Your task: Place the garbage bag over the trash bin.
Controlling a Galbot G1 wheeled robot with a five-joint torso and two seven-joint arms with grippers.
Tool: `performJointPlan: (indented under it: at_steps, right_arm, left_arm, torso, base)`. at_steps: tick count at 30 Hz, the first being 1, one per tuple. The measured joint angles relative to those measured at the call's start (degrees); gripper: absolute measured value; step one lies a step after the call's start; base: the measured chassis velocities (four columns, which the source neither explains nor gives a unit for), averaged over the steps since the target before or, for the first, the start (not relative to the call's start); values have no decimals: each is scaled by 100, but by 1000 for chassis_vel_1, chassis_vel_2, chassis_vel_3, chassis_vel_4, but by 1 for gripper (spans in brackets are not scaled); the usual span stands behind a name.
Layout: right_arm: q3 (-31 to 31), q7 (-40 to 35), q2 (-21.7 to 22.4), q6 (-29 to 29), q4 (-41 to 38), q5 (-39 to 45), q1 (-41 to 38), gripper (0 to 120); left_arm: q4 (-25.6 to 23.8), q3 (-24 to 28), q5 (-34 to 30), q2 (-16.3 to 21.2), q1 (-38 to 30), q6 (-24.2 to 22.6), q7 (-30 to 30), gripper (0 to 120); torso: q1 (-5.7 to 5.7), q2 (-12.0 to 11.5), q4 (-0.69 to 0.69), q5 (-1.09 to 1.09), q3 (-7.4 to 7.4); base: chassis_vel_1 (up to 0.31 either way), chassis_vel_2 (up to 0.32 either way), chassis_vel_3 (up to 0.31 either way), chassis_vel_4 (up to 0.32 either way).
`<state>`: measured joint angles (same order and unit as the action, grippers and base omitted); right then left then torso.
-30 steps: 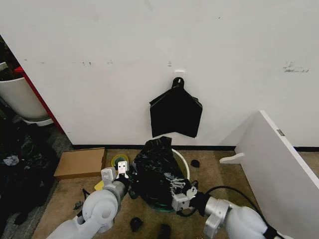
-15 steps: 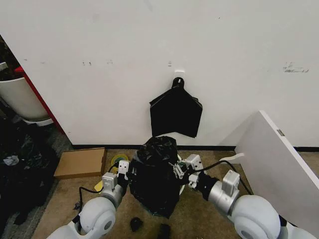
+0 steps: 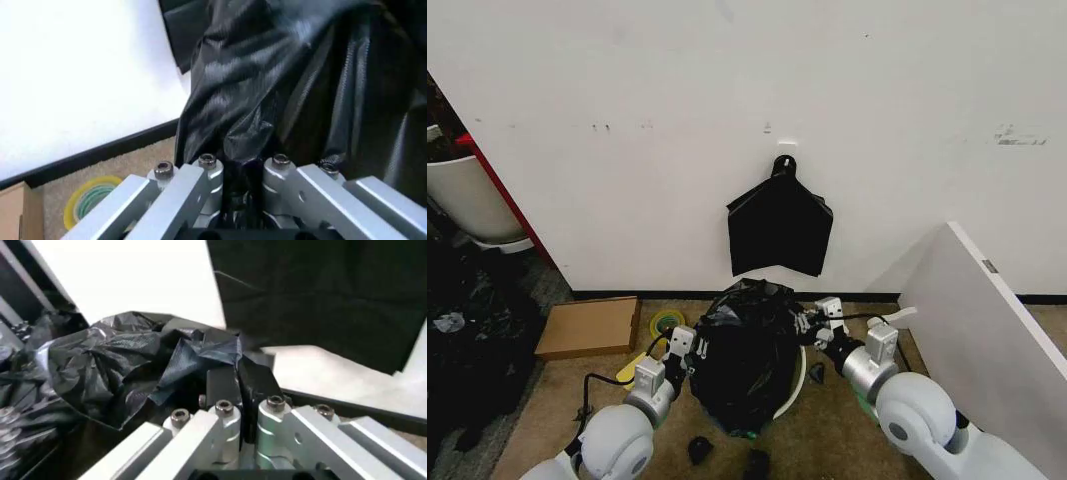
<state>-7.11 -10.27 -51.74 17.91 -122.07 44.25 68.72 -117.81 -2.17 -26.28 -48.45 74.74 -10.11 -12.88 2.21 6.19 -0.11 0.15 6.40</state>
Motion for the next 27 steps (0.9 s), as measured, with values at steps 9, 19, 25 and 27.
performJointPlan:
  at_steps: [9, 19, 25, 27]
  right_arm:
    - [5, -77, 90, 652, 446, -246, -127, 0]
    - [41, 405, 241, 845, 781, -757, 142, 0]
    - [37, 621, 283, 727, 900, -926, 319, 0]
    - [37, 743, 292, 620, 905, -936, 410, 0]
  left_arm:
    - [-11, 36, 818, 172, 79, 435, 657, 4]
    - [178, -29, 1120, 139, 45, 1524, 792, 4]
    - [200, -132, 754, 43, 38, 1768, 751, 4]
    - [187, -183, 307, -38, -2, 1715, 644, 4]
  torso:
    - [0, 0, 0, 0, 0]
    - [0, 0, -1, -1, 0]
    - [0, 0, 0, 0, 0]
    - [0, 0, -1, 0, 0]
  base:
    - [0, 0, 0, 0]
    - [0, 0, 0, 0]
    - [0, 0, 0, 0]
    - [0, 0, 0, 0]
